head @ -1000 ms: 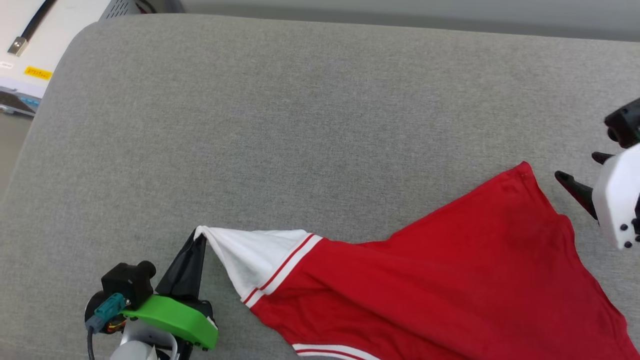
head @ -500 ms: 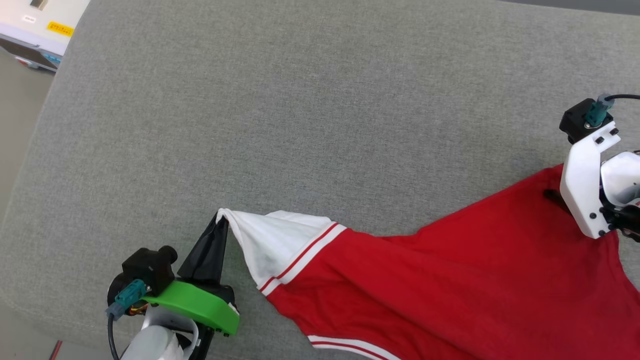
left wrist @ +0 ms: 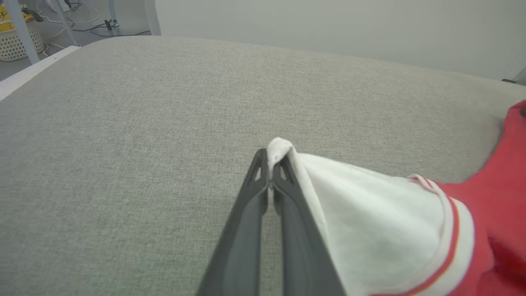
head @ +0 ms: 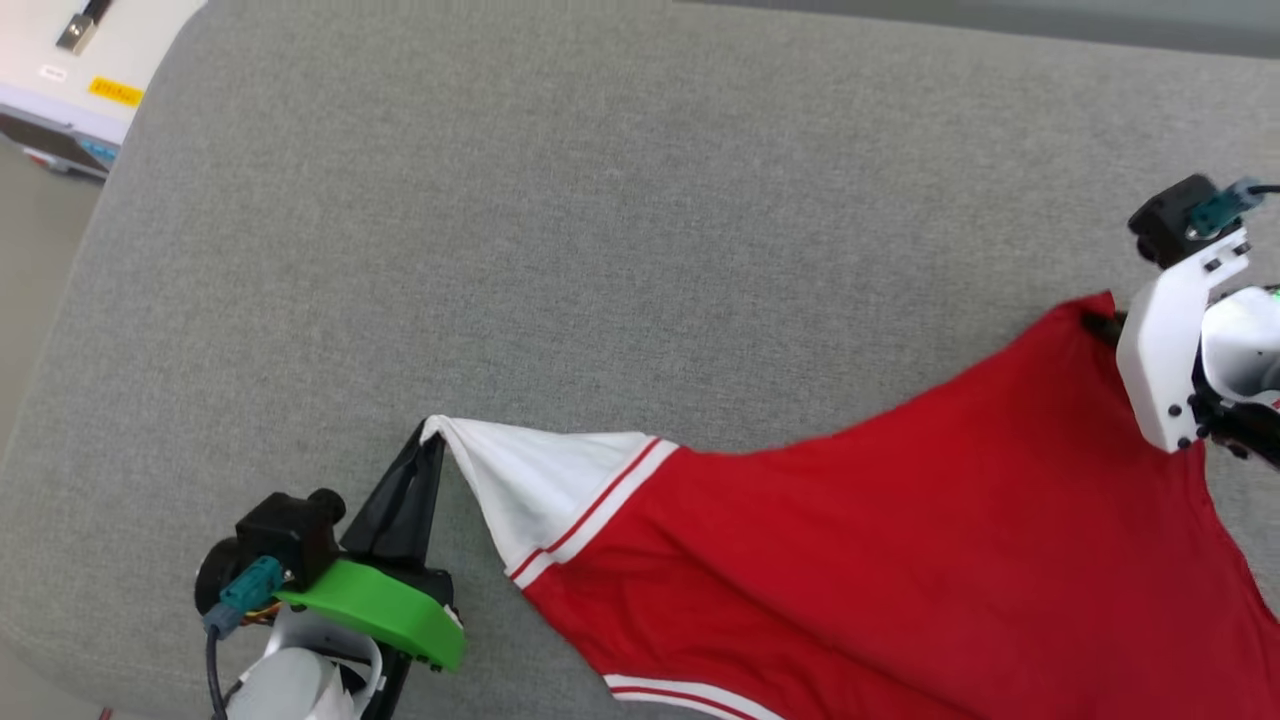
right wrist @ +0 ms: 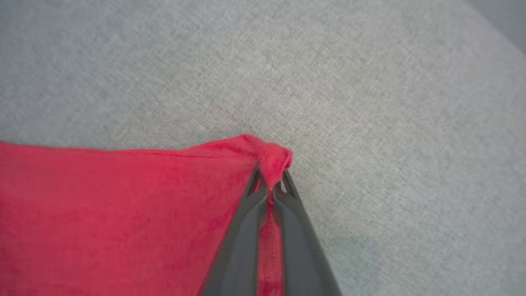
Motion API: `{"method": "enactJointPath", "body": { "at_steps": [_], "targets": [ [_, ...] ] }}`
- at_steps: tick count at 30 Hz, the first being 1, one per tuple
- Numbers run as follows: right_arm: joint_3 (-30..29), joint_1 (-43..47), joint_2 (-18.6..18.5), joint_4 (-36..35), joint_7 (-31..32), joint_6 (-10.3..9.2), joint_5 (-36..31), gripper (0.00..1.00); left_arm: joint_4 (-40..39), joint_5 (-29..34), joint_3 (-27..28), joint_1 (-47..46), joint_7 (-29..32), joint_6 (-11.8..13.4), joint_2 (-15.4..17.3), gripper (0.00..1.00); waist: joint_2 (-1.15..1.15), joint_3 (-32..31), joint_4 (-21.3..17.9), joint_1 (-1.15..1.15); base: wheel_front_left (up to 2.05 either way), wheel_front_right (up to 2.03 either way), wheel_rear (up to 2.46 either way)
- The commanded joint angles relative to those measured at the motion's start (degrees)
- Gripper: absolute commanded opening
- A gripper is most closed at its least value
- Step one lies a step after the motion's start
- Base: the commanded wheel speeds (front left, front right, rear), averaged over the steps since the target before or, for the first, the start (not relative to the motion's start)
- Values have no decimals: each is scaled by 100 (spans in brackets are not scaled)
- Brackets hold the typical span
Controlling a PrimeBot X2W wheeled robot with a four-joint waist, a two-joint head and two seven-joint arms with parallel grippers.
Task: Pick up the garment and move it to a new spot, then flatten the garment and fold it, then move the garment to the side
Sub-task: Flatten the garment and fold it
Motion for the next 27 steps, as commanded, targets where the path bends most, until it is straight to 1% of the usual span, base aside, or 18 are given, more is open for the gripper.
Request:
{"method": "enactJointPath", "body": {
  "at_steps": [1, 8, 12, 15, 19, 27],
  "targets": [
    [-80, -145, 10, -1, -242, -6, 27, 0, -47, 9, 34, -128, -3, -3, 93, 0, 0, -280, -162, 0, 0, 0, 0],
    [-314, -187, -129, -235, -1034, -6, 43, 0, -275, 40, 141, -590, 109, -25, 368, 0, 0, -669, -362, 0, 0, 0, 0],
    [-538, -254, -224, -546, -1495, -6, -18, 0, -518, 20, 200, -1124, 248, -63, 555, 0, 0, -763, -469, 0, 0, 0, 0],
    [-809, -278, -245, -733, -1762, -6, -77, 0, -664, 9, 218, -1694, 358, -93, 666, 0, 0, -816, -529, 0, 0, 0, 0],
    [-1202, -324, -174, -944, -1977, -6, -215, 0, -767, -59, 150, -2490, 550, -134, 761, 0, 0, -844, -622, 0, 0, 0, 0],
    [-1906, -455, 185, -1250, -2160, -6, -713, 0, -568, -205, -148, -4047, 861, -181, 903, 0, 0, -728, -805, 0, 0, 0, 0]
  ]
}}
